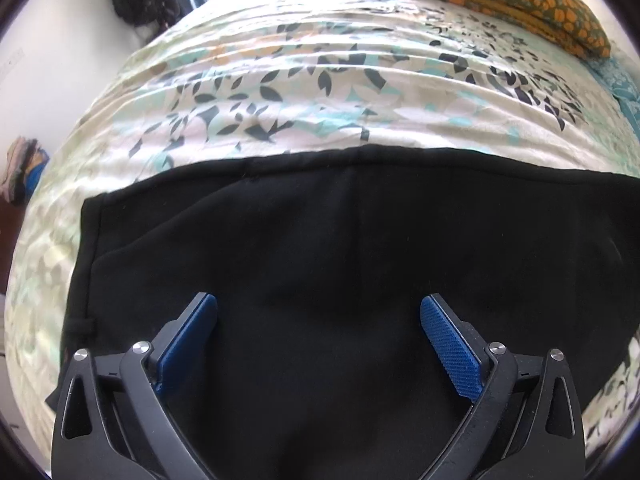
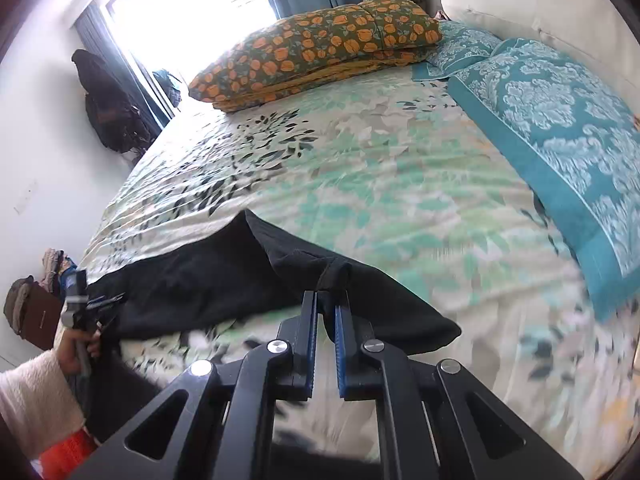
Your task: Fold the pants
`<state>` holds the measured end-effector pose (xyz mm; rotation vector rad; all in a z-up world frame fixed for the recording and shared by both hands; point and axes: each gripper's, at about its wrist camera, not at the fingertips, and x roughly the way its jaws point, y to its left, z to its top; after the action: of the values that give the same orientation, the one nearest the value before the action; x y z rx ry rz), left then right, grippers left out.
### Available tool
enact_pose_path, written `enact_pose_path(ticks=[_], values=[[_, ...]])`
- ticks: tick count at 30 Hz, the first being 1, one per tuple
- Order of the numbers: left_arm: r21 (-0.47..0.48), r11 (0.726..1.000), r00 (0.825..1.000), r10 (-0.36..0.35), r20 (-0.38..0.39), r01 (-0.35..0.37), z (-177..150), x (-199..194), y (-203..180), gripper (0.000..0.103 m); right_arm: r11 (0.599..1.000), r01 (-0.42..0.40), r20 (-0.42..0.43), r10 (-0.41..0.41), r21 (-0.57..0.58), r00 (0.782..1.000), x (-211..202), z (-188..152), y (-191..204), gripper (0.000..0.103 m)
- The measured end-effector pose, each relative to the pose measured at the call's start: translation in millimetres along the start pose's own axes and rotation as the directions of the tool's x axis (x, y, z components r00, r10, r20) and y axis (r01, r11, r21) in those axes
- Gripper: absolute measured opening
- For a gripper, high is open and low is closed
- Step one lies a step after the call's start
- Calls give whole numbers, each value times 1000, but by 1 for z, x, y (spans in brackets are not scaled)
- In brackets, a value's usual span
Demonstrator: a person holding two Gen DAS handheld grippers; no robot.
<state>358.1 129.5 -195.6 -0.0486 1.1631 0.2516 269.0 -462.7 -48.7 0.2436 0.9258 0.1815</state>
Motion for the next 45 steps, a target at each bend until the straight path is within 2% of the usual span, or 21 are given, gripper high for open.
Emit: enact_pose_path(ticks=[4, 10, 13, 14, 16, 18, 19, 20, 21, 23, 27, 30, 33, 34, 36, 38, 39, 40, 41, 43, 45], values=[[-37, 995, 995, -96, 3, 96, -31, -39, 19, 102, 994, -5, 22, 2, 110, 1000, -68, -102, 5, 8], [-85, 973, 975, -218, -50, 213, -78, -58, 25, 102, 911, 61, -1, -66, 408, 998, -86, -212, -37, 8], [-104, 952, 935, -304, -180, 289, -93, -41, 13, 102, 927, 82, 53, -108, 367, 993, -100, -209, -29, 8], [-71, 965, 945, -262, -198, 253, -98, -36, 5, 102, 936, 98, 64, -127, 337, 990, -102, -207, -23, 8], [77, 985, 981, -140, -134, 151, -110, -42, -18, 103, 948, 126, 83, -156, 292, 984, -105, -206, -13, 7], [151, 986, 993, -57, -103, 72, -119, -47, -33, 103, 954, 133, 114, -169, 271, 979, -107, -208, -7, 8], [137, 988, 989, -56, -139, 75, -116, -51, -33, 102, 954, 135, 127, -174, 267, 977, -109, -209, -5, 8], [88, 989, 979, -99, -178, 116, -111, -55, -30, 101, 954, 137, 138, -178, 266, 974, -110, -208, -4, 8], [14, 981, 966, -190, -174, 195, -104, -62, -23, 101, 954, 134, 145, -177, 266, 973, -112, -209, -4, 8], [-87, 942, 939, -332, -90, 325, -85, -79, -11, 101, 953, 127, 151, -174, 275, 973, -113, -211, -7, 8], [-193, 874, 887, -460, -36, 445, -30, -81, -7, 102, 953, 112, 172, -165, 280, 971, -118, -213, -10, 8], [-294, 834, 863, -502, -55, 466, 2, -59, -8, 102, 955, 114, 183, -168, 276, 969, -119, -212, -9, 8], [-407, 814, 867, -489, -92, 416, 21, -31, -5, 100, 952, 119, 200, -180, 281, 963, -123, -213, -9, 7], [-439, 805, 869, -486, -98, 400, 24, -24, -2, 100, 948, 118, 212, -185, 295, 960, -126, -214, -11, 2], [-474, 783, 864, -496, -85, 403, 26, -8, 1, 99, 934, 100, 233, -188, 343, 954, -132, -218, -22, 2], [-469, 786, 864, -496, -87, 404, 30, 1, -3, 88, 919, 73, 219, -169, 387, 961, -131, -220, -32, 2], [-462, 790, 860, -499, -103, 403, 31, 6, -5, 54, 912, 67, 210, -164, 405, 964, -130, -221, -37, 2], [-466, 788, 850, -510, -132, 401, 30, 17, -7, 31, 911, 51, 202, -145, 410, 969, -128, -220, -39, 2], [-480, 775, 832, -534, -150, 410, 29, 24, -9, 31, 913, 31, 188, -117, 408, 975, -125, -218, -39, 3], [-496, 764, 829, -541, -142, 414, 28, 28, -10, 32, 919, 17, 131, -74, 395, 989, -119, -212, -32, 9], [-493, 758, 827, -548, -127, 427, 27, 27, -9, 32, 896, -66, 68, 40, 439, 997, -108, -212, -24, 29]])
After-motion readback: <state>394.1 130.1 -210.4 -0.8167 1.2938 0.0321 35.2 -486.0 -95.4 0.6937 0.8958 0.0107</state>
